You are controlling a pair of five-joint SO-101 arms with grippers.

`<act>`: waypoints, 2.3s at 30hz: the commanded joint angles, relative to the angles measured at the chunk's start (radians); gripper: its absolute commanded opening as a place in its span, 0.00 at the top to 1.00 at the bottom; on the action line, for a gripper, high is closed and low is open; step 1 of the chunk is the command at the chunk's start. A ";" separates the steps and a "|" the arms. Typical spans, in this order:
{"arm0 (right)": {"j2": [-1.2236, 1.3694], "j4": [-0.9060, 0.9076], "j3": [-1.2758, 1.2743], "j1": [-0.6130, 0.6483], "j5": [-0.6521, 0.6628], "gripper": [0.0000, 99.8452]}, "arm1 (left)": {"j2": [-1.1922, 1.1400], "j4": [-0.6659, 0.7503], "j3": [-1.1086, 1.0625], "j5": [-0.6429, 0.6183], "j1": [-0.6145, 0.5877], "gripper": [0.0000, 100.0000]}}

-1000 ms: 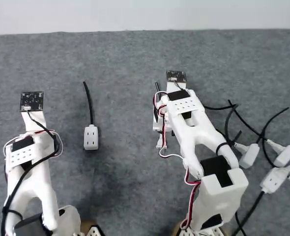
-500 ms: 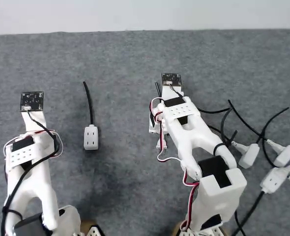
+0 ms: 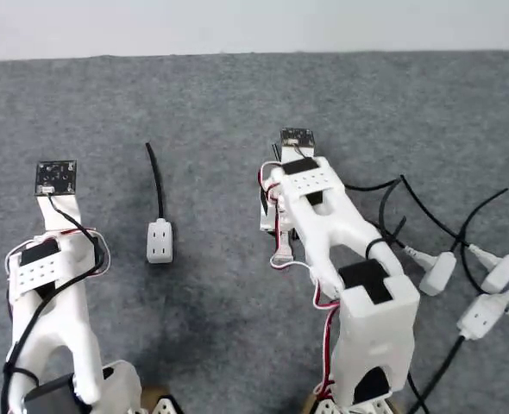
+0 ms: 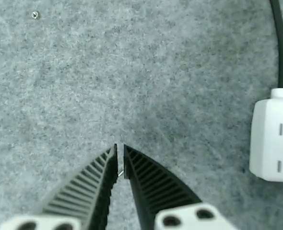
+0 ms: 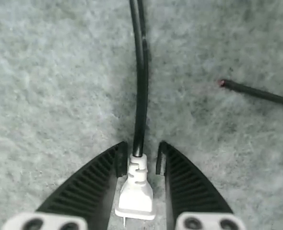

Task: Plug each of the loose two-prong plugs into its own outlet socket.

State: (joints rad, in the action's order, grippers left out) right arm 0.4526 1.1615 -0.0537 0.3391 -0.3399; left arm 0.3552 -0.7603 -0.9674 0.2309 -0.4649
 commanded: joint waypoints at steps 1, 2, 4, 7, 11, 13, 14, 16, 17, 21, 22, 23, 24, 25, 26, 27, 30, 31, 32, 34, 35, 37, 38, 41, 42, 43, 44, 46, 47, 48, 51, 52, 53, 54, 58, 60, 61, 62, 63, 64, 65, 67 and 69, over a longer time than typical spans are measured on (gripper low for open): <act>0.025 0.033 0.040 -0.007 -0.006 0.95 | 0.000 -0.012 0.048 0.020 0.006 0.99; 0.025 0.033 0.040 -0.008 -0.008 0.99 | 0.000 -0.012 0.048 0.020 0.006 0.99; 0.025 0.036 0.035 -0.008 -0.008 0.98 | 0.000 -0.012 0.048 0.020 0.006 0.99; 0.004 0.036 0.012 -0.005 -0.005 0.99 | 0.000 -0.012 0.048 0.020 0.006 0.99; -0.117 0.035 -0.054 -0.001 -0.003 0.99 | 0.000 -0.012 0.051 0.018 0.011 0.99; -0.209 0.035 -0.084 0.008 0.018 0.99 | -0.003 -0.023 0.065 0.018 0.012 0.99; -0.257 0.035 -0.101 0.016 0.046 0.99 | -0.012 -0.051 0.079 0.017 0.012 0.99; -0.358 0.036 -0.133 0.051 0.091 0.99 | -0.071 -0.092 0.125 0.017 0.023 0.99; -0.412 0.042 -0.147 0.070 0.106 0.99 | -0.120 -0.114 0.162 0.017 0.031 0.99; -0.590 0.056 -0.164 0.165 0.175 0.99 | -0.339 -0.270 0.358 0.087 0.052 0.99; -0.625 0.048 -0.172 0.186 0.195 0.99 | -0.384 -0.315 0.400 0.137 0.072 0.99; -0.656 0.044 -0.176 0.209 0.210 0.99 | -0.420 -0.351 0.433 0.184 0.091 0.99; -0.684 0.027 -0.187 0.234 0.218 0.99 | -0.446 -0.381 0.455 0.232 0.110 0.99; -0.707 0.015 -0.199 0.257 0.213 0.99 | -0.462 -0.410 0.467 0.296 0.133 0.99; -0.728 0.001 -0.216 0.277 0.204 0.99 | -0.471 -0.433 0.470 0.370 0.160 0.99; -0.748 -0.012 -0.238 0.298 0.192 0.99 | -0.471 -0.454 0.470 0.434 0.178 0.99; -0.797 -0.068 -0.324 0.374 0.180 0.99 | -0.473 -0.497 0.463 0.566 0.216 0.99; -0.809 -0.091 -0.354 0.395 0.180 0.99 | -0.473 -0.503 0.463 0.583 0.219 0.99; -0.820 -0.116 -0.382 0.417 0.180 0.99 | -0.474 -0.508 0.463 0.588 0.222 0.99; -0.842 -0.168 -0.433 0.458 0.178 0.99 | -0.477 -0.509 0.464 0.597 0.232 0.99; -0.854 -0.191 -0.453 0.478 0.178 0.99 | -0.479 -0.517 0.464 0.605 0.238 0.99; -0.862 -0.229 -0.479 0.515 0.150 0.99 | -0.480 -0.525 0.464 0.615 0.239 0.99; -0.862 -0.245 -0.488 0.524 0.140 0.99 | -0.480 -0.526 0.464 0.618 0.241 0.99; -0.837 -0.268 -0.493 0.529 0.133 0.99 | -0.479 -0.532 0.460 0.644 0.242 0.99; -0.825 -0.274 -0.493 0.529 0.133 0.99 | -0.473 -0.542 0.452 0.669 0.244 0.99; -0.812 -0.283 -0.493 0.529 0.133 0.99 | -0.470 -0.552 0.443 0.704 0.245 0.99; -0.799 -0.291 -0.493 0.527 0.135 0.99 | -0.470 -0.562 0.435 0.736 0.252 0.99; -0.777 -0.302 -0.491 0.527 0.137 0.99 | -0.459 -0.578 0.426 0.773 0.264 0.99; -0.771 -0.302 -0.488 0.527 0.137 0.99 | -0.445 -0.580 0.410 0.786 0.267 0.99; -0.768 -0.302 -0.488 0.527 0.138 0.99 | -0.428 -0.572 0.392 0.799 0.269 0.99; -0.780 -0.297 -0.488 0.527 0.138 0.99 | -0.362 -0.563 0.329 0.855 0.270 0.99; -0.785 -0.294 -0.488 0.527 0.138 0.99 | -0.339 -0.555 0.303 0.876 0.272 0.99; -0.789 -0.294 -0.488 0.527 0.138 0.99 | -0.313 -0.546 0.277 0.888 0.273 0.99; -0.792 -0.292 -0.489 0.527 0.138 0.99 | -0.288 -0.534 0.252 0.893 0.285 0.99; -0.792 -0.292 -0.489 0.526 0.138 0.99 | -0.198 -0.485 0.166 0.893 0.298 0.99; -0.792 -0.292 -0.489 0.521 0.135 0.99 | -0.170 -0.468 0.145 0.888 0.296 0.99; -0.792 -0.292 -0.489 0.512 0.132 0.99 | -0.158 -0.457 0.139 0.873 0.293 0.99; -0.792 -0.300 -0.489 0.501 0.129 0.99 | -0.150 -0.440 0.136 0.827 0.287 0.99; -0.791 -0.303 -0.489 0.484 0.109 0.99 | -0.144 -0.408 0.134 0.756 0.278 0.99; -0.786 -0.318 -0.488 0.464 0.077 0.99 | -0.143 -0.365 0.134 0.660 0.265 0.99; -0.782 -0.349 -0.491 0.446 0.048 0.99 | -0.140 -0.316 0.134 0.549 0.250 0.99; -0.773 -0.410 -0.494 0.417 -0.002 0.99 | -0.137 -0.222 0.133 0.318 0.213 0.99; -0.746 -0.463 -0.485 0.404 -0.032 0.99 | -0.135 -0.144 0.136 0.150 0.164 0.99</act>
State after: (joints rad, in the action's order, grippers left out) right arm -0.3053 0.7733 -0.5570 0.7702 -0.3214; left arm 0.1803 -1.0257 -0.8385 0.6836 -0.2378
